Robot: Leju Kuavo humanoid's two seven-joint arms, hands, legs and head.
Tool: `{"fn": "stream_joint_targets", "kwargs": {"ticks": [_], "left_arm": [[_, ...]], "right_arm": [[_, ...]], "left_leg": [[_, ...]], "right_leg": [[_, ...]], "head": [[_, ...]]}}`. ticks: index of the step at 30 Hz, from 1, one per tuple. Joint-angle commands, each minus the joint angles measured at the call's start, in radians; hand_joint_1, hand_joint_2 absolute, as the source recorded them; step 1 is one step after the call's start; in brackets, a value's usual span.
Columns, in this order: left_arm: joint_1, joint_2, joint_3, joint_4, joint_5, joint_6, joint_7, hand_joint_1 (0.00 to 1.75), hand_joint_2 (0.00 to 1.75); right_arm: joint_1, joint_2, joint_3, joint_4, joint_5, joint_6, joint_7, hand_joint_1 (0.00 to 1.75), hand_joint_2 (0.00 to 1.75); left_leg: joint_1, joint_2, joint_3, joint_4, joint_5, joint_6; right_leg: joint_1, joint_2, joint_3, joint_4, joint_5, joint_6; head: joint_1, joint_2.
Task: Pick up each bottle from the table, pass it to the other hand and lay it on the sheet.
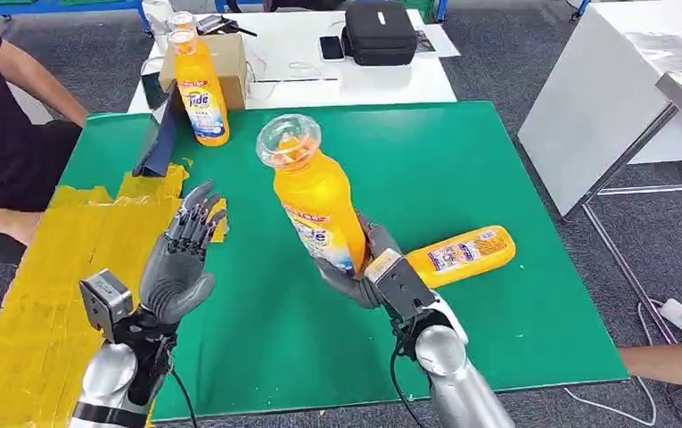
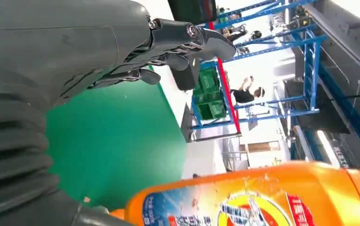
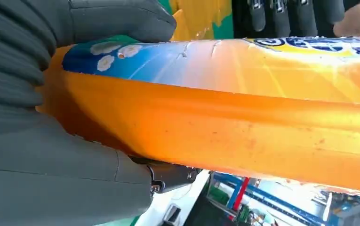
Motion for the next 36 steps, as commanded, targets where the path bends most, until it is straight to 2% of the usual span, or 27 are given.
{"fn": "stream_joint_targets", "kwargs": {"ticks": [1,18,25,26,36], "left_arm": [[-0.034,0.002,-0.026,0.040,0.004,0.004,0.002,0.00,1.75],[-0.037,0.012,-0.100,0.028,-0.006,-0.003,-0.007,0.00,1.75],[-0.042,0.028,-0.116,0.040,-0.002,-0.028,-0.016,0.00,1.75],[-0.044,0.029,-0.118,0.041,0.000,-0.034,-0.024,1.75,1.75],[-0.041,0.034,-0.114,0.037,-0.024,-0.045,-0.051,1.75,1.75]], "right_arm": [[-0.058,0.008,0.040,0.093,0.001,-0.003,0.006,1.75,1.75],[-0.129,0.124,0.463,0.376,0.105,0.017,0.045,1.75,1.75],[-0.133,0.129,0.521,0.424,0.106,0.016,0.043,1.75,1.75],[-0.134,0.126,0.519,0.424,0.106,0.016,0.044,1.75,1.75],[-0.119,0.089,0.468,0.392,0.117,-0.002,0.036,1.75,1.75]], "left_leg": [[-0.001,-0.001,0.001,-0.001,0.001,0.001],[-0.001,0.000,0.000,-0.001,0.001,0.000],[-0.002,-0.003,0.001,-0.003,0.001,0.000],[-0.001,-0.002,-0.001,-0.001,0.001,0.000],[-0.001,-0.005,0.000,-0.002,0.001,0.000]], "right_leg": [[-0.001,0.002,0.001,0.000,0.000,-0.001],[-0.001,0.003,-0.002,0.001,0.000,-0.001],[-0.002,0.001,0.000,0.000,-0.001,-0.001],[-0.001,0.001,-0.002,0.000,0.000,-0.001],[-0.001,-0.002,-0.001,0.000,-0.001,-0.001]], "head": [[0.000,0.000],[0.000,0.000],[0.000,0.000],[0.000,0.000],[0.000,0.000]]}}
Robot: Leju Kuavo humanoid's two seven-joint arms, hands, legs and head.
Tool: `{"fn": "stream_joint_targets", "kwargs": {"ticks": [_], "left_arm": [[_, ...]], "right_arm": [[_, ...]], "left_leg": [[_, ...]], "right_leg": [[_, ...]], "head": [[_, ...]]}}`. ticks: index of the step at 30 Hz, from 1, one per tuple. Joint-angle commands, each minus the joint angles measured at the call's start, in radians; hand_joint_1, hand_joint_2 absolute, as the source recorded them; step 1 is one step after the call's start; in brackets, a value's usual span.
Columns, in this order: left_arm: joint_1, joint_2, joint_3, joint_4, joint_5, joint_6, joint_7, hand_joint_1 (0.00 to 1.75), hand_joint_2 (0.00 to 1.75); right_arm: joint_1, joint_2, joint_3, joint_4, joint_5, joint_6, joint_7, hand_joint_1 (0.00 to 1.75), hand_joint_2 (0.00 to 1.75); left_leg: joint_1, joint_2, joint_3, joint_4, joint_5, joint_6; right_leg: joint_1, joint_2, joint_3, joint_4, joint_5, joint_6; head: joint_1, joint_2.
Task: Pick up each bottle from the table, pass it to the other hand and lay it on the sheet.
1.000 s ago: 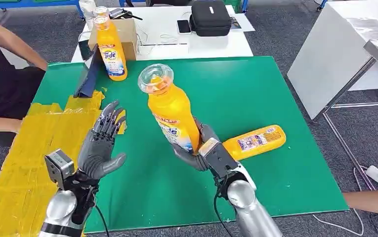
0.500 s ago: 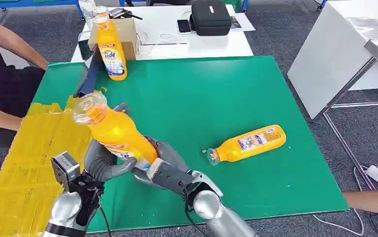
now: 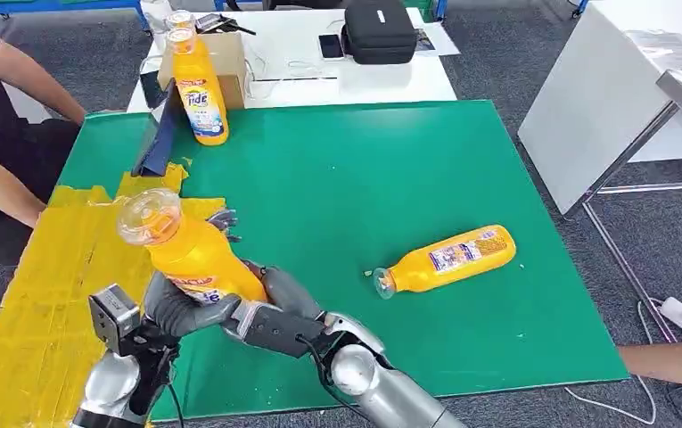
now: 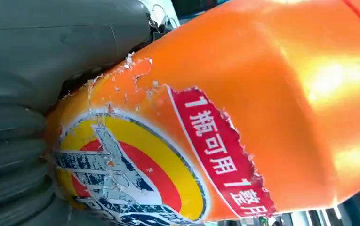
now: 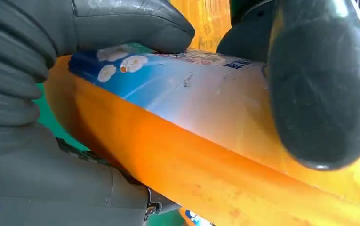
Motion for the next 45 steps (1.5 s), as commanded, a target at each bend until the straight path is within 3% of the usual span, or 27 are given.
{"fn": "stream_joint_targets", "kwargs": {"ticks": [1,4,8,9,11,17,18,21,25,26,28,29,30,39,44,45], "left_arm": [[-0.065,0.000,-0.058,0.036,-0.014,-0.013,-0.012,1.75,1.75],[-0.064,0.004,-0.056,0.028,-0.053,0.011,-0.025,1.75,1.75],[-0.053,0.027,-0.046,-0.005,-0.242,0.153,-0.027,1.75,1.75],[-0.048,0.034,-0.035,-0.017,-0.312,0.209,-0.021,1.75,1.75],[-0.037,0.040,-0.016,-0.034,-0.424,0.300,-0.014,1.75,1.75],[0.012,0.061,0.024,-0.070,-0.717,0.529,0.018,1.75,1.75],[0.020,0.068,0.026,-0.060,-0.877,0.620,0.069,1.75,1.75],[0.025,0.087,0.023,-0.024,-1.087,0.712,0.159,1.75,1.75],[0.009,0.125,0.000,0.079,-1.360,0.766,0.295,1.75,1.75],[0.007,0.134,0.008,0.095,-1.480,0.747,0.351,1.75,1.75],[-0.065,0.308,-0.189,0.175,-1.493,0.650,0.585,1.75,1.75],[-0.080,0.323,-0.223,0.209,-1.493,0.650,0.611,1.75,1.75],[-0.112,0.328,-0.242,0.305,-1.493,0.563,0.607,1.75,1.75],[-0.213,0.350,-0.250,0.595,-1.493,0.476,0.603,1.75,1.75],[-0.225,0.348,-0.206,0.655,-1.493,0.472,0.569,1.75,1.75],[-0.217,0.342,-0.190,0.653,-1.493,0.496,0.562,0.89,1.75]], "right_arm": [[0.005,-0.029,0.076,0.070,0.022,-0.002,0.001,1.75,1.75],[0.018,-0.048,0.040,0.040,0.028,-0.015,-0.001,1.75,1.75],[0.060,-0.105,-0.048,-0.056,0.078,-0.077,0.002,1.75,1.75],[0.077,-0.131,-0.088,-0.100,0.091,-0.094,0.012,0.80,1.75],[0.104,-0.177,-0.159,-0.162,0.121,-0.118,0.033,0.00,1.75],[0.204,-0.275,-0.356,-0.319,0.129,-0.076,0.030,0.00,1.75],[0.238,-0.309,-0.400,-0.362,0.127,-0.078,0.028,0.00,1.75],[0.294,-0.368,-0.483,-0.436,0.115,-0.056,0.006,0.00,1.75],[0.325,-0.433,-0.560,-0.488,0.086,-0.011,-0.010,0.00,1.75],[0.324,-0.440,-0.563,-0.489,0.089,-0.007,-0.007,0.00,1.75],[0.314,-0.472,-0.580,-0.491,0.087,0.013,0.004,0.00,1.75],[0.309,-0.478,-0.590,-0.490,0.082,0.020,0.006,0.00,1.75],[0.294,-0.500,-0.600,-0.483,0.080,0.036,0.013,0.00,1.75],[0.238,-0.531,-0.585,-0.448,0.090,0.078,0.026,0.00,1.75],[0.238,-0.555,-0.584,-0.445,0.091,0.079,0.027,0.00,1.75],[0.244,-0.574,-0.586,-0.451,0.096,0.081,0.032,0.00,1.75]], "left_leg": [[-0.002,-0.007,0.004,-0.003,0.001,0.001],[-0.001,-0.005,0.002,-0.002,0.001,0.001],[0.000,-0.006,0.001,-0.001,0.001,0.000],[-0.001,-0.007,0.002,-0.001,0.001,0.001],[-0.001,-0.006,0.001,-0.001,0.001,0.001],[-0.004,-0.008,0.000,-0.001,0.001,0.001],[-0.004,-0.009,0.001,-0.001,0.000,0.001],[-0.004,-0.010,0.000,-0.001,0.001,0.001],[-0.006,-0.010,0.000,-0.001,0.001,0.001],[-0.007,-0.011,0.002,-0.002,0.001,0.001],[-0.008,-0.009,0.002,-0.002,0.001,0.001],[-0.008,-0.009,0.000,-0.002,0.001,0.001],[-0.007,-0.010,0.001,-0.002,0.001,0.001],[-0.007,-0.005,0.000,-0.001,0.003,0.003],[-0.007,-0.006,0.000,-0.001,0.003,0.003],[-0.008,-0.006,0.002,-0.002,0.003,0.003]], "right_leg": [[-0.002,-0.002,0.005,-0.001,-0.001,-0.001],[-0.001,-0.002,0.003,-0.001,-0.001,-0.001],[0.000,-0.003,0.003,-0.001,-0.001,0.000],[-0.001,-0.004,0.004,-0.001,-0.001,-0.001],[-0.001,-0.004,0.002,-0.001,-0.001,0.000],[-0.004,-0.003,0.002,0.000,-0.001,0.000],[-0.004,-0.003,0.004,-0.001,-0.001,0.000],[-0.004,-0.005,0.003,-0.001,-0.001,0.000],[-0.005,-0.006,0.003,-0.001,-0.001,0.000],[-0.006,-0.006,0.004,-0.001,-0.001,0.000],[-0.007,-0.003,0.004,-0.001,-0.001,-0.001],[-0.007,-0.005,0.002,-0.001,0.000,-0.001],[-0.006,-0.005,0.003,-0.001,0.000,-0.001],[-0.006,-0.002,0.001,0.001,0.000,0.000],[-0.007,-0.002,0.001,0.001,0.000,-0.001],[-0.007,-0.001,0.002,0.001,0.000,-0.001]], "head": [[0.000,0.000],[0.000,0.000],[0.000,0.000],[0.000,0.000],[0.000,0.000],[0.000,0.000],[0.000,0.000],[0.000,0.000],[0.000,0.000],[0.000,0.000],[0.000,0.000],[0.000,0.000],[0.000,0.000],[0.000,0.000],[0.000,0.000],[0.000,0.000]]}}
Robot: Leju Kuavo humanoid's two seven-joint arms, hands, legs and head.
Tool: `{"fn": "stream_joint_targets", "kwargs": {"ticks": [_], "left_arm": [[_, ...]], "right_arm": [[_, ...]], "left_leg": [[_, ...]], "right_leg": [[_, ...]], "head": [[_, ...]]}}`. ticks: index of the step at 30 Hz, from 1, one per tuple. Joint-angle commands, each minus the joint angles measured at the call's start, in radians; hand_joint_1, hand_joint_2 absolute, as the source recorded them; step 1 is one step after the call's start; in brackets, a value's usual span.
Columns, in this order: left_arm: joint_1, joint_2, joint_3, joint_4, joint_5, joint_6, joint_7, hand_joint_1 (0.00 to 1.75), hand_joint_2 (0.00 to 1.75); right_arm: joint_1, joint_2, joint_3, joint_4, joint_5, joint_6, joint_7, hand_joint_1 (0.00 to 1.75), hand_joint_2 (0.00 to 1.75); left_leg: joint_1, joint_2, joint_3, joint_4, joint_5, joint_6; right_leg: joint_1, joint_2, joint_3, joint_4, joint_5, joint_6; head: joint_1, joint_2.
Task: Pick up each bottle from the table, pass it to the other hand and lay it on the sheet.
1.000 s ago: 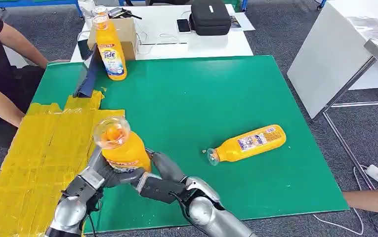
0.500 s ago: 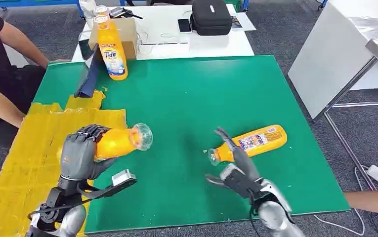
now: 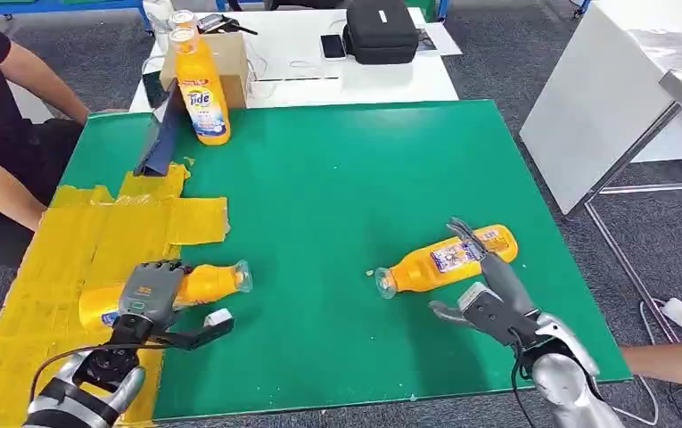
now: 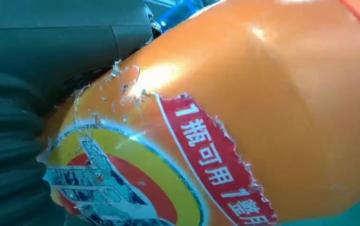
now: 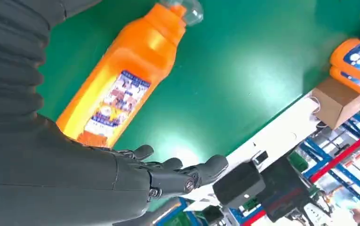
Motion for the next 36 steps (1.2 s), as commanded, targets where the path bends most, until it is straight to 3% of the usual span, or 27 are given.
{"fn": "stream_joint_targets", "kwargs": {"ticks": [1,8,9,12,13,18,25,28,36], "left_arm": [[-0.075,0.027,-0.011,0.229,-0.001,0.006,-0.029,0.89,1.75],[-0.073,0.027,-0.013,0.224,-0.001,0.005,-0.027,0.89,1.75],[-0.070,0.021,-0.005,0.216,-0.001,0.004,-0.017,0.00,1.75],[-0.076,0.030,-0.003,0.209,-0.001,-0.002,-0.021,0.00,1.75],[-0.082,0.033,0.009,0.205,-0.001,0.004,-0.038,0.00,0.00],[-0.119,0.004,0.044,0.184,0.064,0.050,-0.146,0.00,0.00],[-0.110,-0.142,0.174,-0.003,0.508,0.085,-0.382,0.00,0.00],[-0.088,-0.183,0.238,-0.104,0.746,0.010,-0.468,0.00,0.00],[-0.075,-0.198,0.292,-0.153,0.896,-0.071,-0.539,0.00,0.00]], "right_arm": [[-0.036,-0.057,0.001,0.029,0.005,0.014,0.013,0.00,1.75],[-0.032,-0.060,-0.003,0.027,0.003,0.016,0.012,0.00,1.75],[-0.028,-0.065,-0.001,0.023,0.009,0.018,0.020,0.00,1.75],[-0.030,-0.105,-0.009,0.038,0.019,0.034,0.035,0.00,1.75],[-0.047,-0.124,-0.007,0.065,0.024,0.051,0.043,0.00,1.75],[-0.146,-0.207,0.033,0.222,0.064,0.106,0.055,0.00,1.75],[-0.277,-0.310,0.114,0.367,0.132,0.137,0.039,0.00,1.75],[-0.350,-0.317,0.172,0.422,0.187,0.126,0.028,0.00,1.75],[-0.502,-0.299,0.285,0.516,0.228,0.157,0.026,0.00,1.75]], "left_leg": [[-0.001,-0.001,0.003,-0.001,0.001,0.000],[-0.002,-0.003,0.004,-0.002,0.001,0.001],[-0.002,-0.003,0.004,-0.001,0.001,0.001],[-0.002,-0.004,0.004,-0.001,0.001,0.001],[-0.003,-0.004,0.005,-0.002,0.002,0.000],[-0.002,-0.005,0.004,-0.001,0.003,0.001],[-0.004,-0.007,0.000,0.001,0.005,0.003],[-0.006,-0.005,-0.002,0.002,0.004,0.003],[-0.007,-0.001,-0.001,0.001,0.005,0.002]], "right_leg": [[-0.001,0.001,0.003,-0.001,0.000,-0.001],[-0.003,0.001,0.003,0.000,0.001,-0.001],[-0.003,0.001,0.004,0.000,0.000,-0.001],[-0.003,0.000,0.004,0.000,0.000,-0.001],[-0.003,0.002,0.005,0.000,0.001,-0.002],[-0.003,0.000,0.004,0.001,0.001,-0.001],[-0.005,-0.002,0.001,0.001,0.004,0.003],[-0.006,-0.001,-0.001,0.002,0.004,0.004],[-0.007,0.004,-0.002,0.002,0.005,0.003]], "head": [[0.000,0.000],[0.000,0.000],[0.000,0.000],[0.000,0.000],[0.000,0.000],[0.000,0.000],[0.000,0.000],[0.000,0.000],[0.000,0.000]]}}
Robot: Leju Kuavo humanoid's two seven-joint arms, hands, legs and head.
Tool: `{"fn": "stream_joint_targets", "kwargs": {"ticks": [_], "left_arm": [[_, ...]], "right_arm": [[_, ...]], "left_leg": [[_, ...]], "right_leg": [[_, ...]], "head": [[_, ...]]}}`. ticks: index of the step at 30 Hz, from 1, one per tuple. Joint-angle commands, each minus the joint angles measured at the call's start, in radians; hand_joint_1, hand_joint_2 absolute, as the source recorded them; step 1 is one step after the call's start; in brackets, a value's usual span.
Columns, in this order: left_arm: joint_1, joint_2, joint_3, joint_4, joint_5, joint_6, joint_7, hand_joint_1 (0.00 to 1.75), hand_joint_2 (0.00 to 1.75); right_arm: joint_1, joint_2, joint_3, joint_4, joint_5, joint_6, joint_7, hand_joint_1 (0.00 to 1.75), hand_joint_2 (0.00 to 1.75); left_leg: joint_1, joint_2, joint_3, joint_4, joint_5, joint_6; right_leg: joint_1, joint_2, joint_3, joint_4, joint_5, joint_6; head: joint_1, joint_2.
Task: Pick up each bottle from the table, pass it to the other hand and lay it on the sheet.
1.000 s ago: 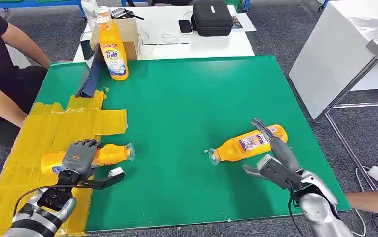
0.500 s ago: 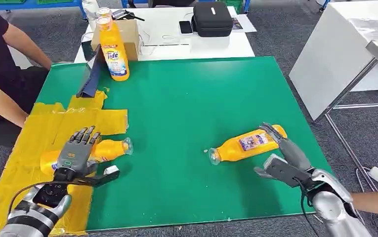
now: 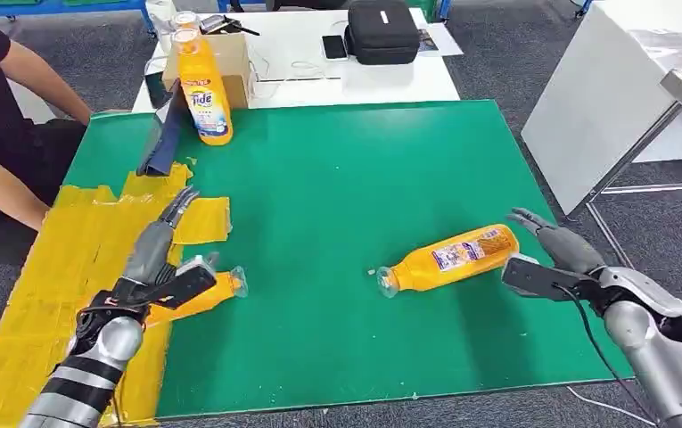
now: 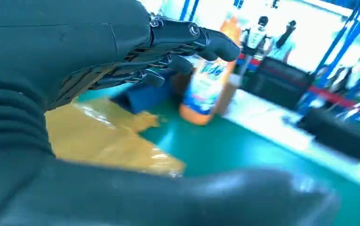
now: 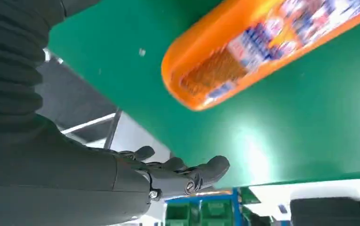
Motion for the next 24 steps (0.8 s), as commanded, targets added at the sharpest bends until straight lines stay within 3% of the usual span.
{"fn": "stream_joint_targets", "kwargs": {"ticks": [1,11,24], "left_arm": [[0.002,-0.072,0.108,-0.079,0.096,-0.061,-0.051,0.00,0.00],[-0.008,-0.081,0.076,-0.101,0.122,-0.077,-0.061,0.00,0.00],[-0.036,-0.083,0.041,-0.084,0.159,-0.076,-0.073,0.00,0.00]], "right_arm": [[-0.217,0.012,0.190,0.208,0.028,0.034,-0.005,0.00,1.75],[-0.348,0.055,0.360,0.340,0.030,0.055,-0.013,0.00,1.75],[-0.394,0.091,0.498,0.462,0.018,0.067,-0.034,0.00,1.75]], "left_leg": [[0.000,0.002,0.000,0.000,0.000,0.000],[0.000,0.002,0.001,0.000,0.000,0.000],[0.000,0.000,0.002,-0.001,0.001,0.000]], "right_leg": [[0.000,0.005,-0.001,0.001,0.001,-0.001],[0.000,0.004,0.000,0.001,0.001,-0.001],[0.000,0.004,0.001,0.001,0.001,-0.002]], "head": [[0.000,0.000],[0.000,0.000],[0.000,0.000]]}}
